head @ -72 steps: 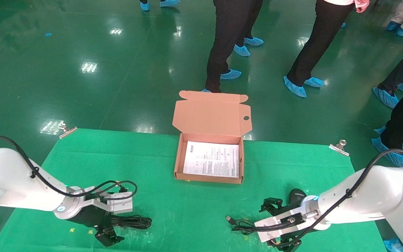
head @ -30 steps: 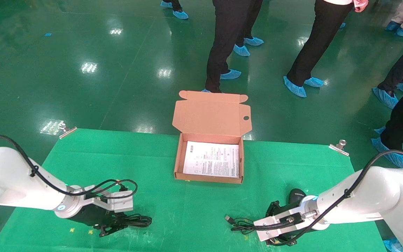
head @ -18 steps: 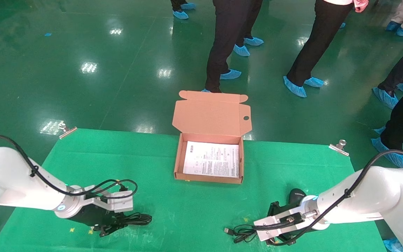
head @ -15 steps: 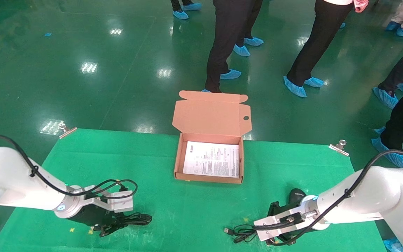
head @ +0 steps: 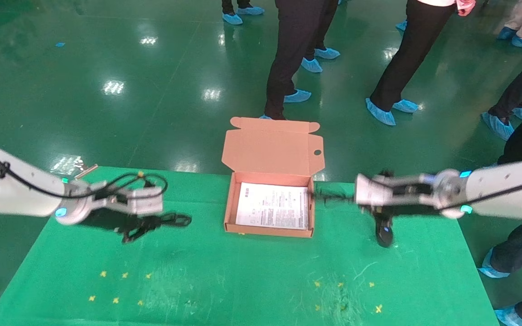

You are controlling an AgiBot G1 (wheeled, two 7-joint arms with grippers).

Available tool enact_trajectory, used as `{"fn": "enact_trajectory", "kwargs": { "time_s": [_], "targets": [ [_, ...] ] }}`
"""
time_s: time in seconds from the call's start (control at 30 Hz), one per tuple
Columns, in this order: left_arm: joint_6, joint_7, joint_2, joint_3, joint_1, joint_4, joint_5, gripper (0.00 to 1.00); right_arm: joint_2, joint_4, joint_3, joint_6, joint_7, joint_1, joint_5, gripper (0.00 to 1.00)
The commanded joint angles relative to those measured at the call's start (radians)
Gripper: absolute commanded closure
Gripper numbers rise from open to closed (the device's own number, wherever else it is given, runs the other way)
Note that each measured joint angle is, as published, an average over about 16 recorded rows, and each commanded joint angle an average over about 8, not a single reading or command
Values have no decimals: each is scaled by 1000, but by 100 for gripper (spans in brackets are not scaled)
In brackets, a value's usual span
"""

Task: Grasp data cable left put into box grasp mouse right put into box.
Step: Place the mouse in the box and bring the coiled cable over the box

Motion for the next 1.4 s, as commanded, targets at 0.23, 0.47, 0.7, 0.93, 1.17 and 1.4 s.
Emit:
{"fn": "enact_trajectory", "kwargs": {
  "time_s": [0.23,0.47,0.7,0.93,1.17,1.4],
  "targets": [
    [-57,-77,-23,-6,-21,-173,44,100,-8,47,46,52,58,70,20,100],
    [-114,-122,-1,-9,-45,-262,86,100,-79,17,70,88,10,140,58,100],
    [-183,-115,41,-13,-76,-280,116,100,-169,-83,93,132,-82,210,101,100],
    [-228,-81,77,-15,-105,-248,121,100,-243,-187,112,162,-166,261,142,100],
    [-251,-44,96,-24,-130,-211,102,100,-284,-254,126,171,-235,292,173,100],
    [-257,-38,98,-27,-137,-202,99,100,-290,-270,126,166,-249,300,177,100]
  ]
}}
